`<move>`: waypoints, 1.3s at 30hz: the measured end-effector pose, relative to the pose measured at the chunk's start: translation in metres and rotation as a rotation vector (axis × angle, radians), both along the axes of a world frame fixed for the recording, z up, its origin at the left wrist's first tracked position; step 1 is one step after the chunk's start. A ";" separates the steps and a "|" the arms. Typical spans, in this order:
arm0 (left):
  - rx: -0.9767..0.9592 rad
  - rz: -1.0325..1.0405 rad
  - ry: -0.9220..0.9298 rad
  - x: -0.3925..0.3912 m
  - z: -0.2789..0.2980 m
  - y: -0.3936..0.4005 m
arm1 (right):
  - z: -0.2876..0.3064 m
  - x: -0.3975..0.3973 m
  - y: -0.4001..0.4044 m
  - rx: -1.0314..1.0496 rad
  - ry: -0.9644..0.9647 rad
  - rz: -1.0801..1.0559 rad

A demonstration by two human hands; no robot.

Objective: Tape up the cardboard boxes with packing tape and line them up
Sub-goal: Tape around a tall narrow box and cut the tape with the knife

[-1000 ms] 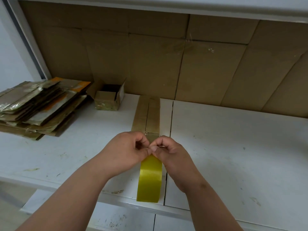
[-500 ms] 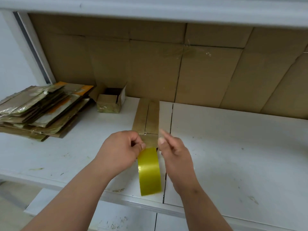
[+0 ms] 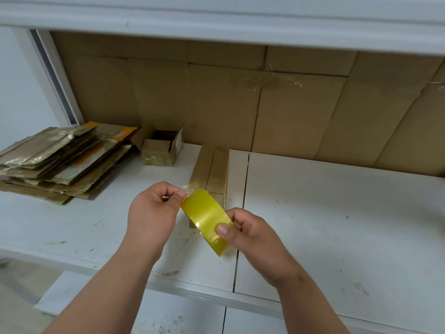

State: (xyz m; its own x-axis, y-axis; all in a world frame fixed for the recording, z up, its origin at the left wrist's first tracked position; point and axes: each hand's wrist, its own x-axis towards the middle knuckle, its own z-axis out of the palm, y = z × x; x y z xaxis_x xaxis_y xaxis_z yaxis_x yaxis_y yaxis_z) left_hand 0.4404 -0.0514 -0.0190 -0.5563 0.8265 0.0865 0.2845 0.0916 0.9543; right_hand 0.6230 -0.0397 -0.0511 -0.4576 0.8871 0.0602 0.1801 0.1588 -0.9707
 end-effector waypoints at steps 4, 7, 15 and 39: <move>0.036 0.025 -0.088 0.003 0.005 -0.003 | 0.009 0.004 0.005 0.090 -0.068 0.017; 0.072 0.025 -0.186 0.002 0.004 -0.005 | 0.012 0.009 0.010 0.115 -0.087 0.019; 0.151 0.129 -0.584 -0.014 0.005 0.003 | 0.009 0.031 0.022 0.008 0.008 -0.044; 0.082 0.331 -0.776 -0.014 -0.033 0.042 | 0.040 0.056 0.102 0.025 -0.320 -0.227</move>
